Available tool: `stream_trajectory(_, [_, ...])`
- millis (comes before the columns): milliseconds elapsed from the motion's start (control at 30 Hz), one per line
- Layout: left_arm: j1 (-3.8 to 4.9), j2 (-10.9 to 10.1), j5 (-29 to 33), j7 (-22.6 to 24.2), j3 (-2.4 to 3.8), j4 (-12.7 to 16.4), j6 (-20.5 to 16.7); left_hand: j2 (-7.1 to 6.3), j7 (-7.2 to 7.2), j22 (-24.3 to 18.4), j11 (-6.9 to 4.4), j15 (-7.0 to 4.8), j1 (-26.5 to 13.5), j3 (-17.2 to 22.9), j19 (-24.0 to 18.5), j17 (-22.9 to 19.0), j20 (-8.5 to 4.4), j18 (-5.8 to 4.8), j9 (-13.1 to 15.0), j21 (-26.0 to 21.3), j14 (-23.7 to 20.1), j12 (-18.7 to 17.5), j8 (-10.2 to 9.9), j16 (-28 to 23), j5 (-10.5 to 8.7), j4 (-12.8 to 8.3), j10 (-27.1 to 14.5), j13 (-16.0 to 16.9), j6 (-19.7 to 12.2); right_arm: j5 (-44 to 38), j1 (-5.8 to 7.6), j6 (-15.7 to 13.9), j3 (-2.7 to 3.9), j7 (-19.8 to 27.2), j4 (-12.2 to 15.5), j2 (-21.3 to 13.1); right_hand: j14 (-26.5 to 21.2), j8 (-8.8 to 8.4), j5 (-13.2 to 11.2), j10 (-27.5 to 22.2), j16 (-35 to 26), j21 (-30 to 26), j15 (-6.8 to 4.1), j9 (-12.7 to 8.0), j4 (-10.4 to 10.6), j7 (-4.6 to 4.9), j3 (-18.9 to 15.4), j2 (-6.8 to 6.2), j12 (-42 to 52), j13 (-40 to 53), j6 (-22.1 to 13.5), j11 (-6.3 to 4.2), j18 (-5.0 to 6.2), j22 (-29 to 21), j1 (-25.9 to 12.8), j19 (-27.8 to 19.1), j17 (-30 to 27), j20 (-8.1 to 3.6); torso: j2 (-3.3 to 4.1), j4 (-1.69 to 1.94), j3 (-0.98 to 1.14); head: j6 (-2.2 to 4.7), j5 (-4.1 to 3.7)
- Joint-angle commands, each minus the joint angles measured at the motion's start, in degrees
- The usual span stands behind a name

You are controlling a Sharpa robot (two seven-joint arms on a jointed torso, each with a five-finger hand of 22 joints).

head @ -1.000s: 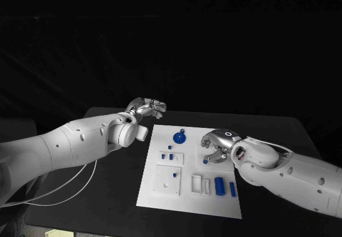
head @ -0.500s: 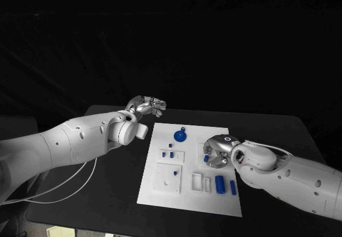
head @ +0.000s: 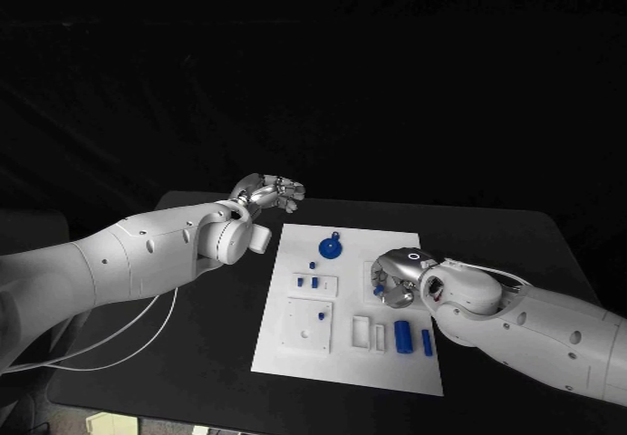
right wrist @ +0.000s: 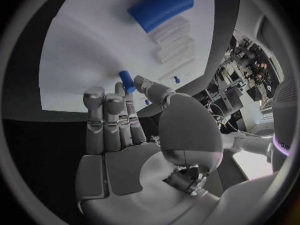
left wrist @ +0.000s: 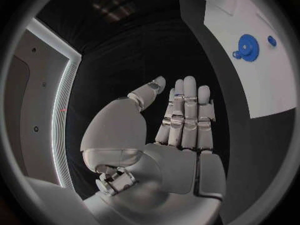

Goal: Assemble the parts on the task board

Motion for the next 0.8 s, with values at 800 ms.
stream_trajectory(800, [0.07, 0.5, 0.3, 0.6, 0.06, -0.3, 0.9, 0.19, 0.1, 0.1, 0.4, -0.02, -0.5, -0.2, 0.0, 0.2, 0.17, 1.0, -0.1, -0.4, 0.4, -0.1, 0.3, -0.3, -0.12, 0.3, 0.1, -0.1, -0.2, -3.4, -0.77, -7.4, 2.37, -1.4, 4.4, -2.3, 1.1, 2.12, -0.3, 4.8, 0.2, 1.1, -2.12, 1.0, -2.2, -1.65, 5.9, 1.72, 2.3, 1.5, 4.4, -1.82, 6.65, 1.0, 1.4, 1.4, -0.2, -0.93, -0.1, -0.03, 0.01, -0.39, 0.25])
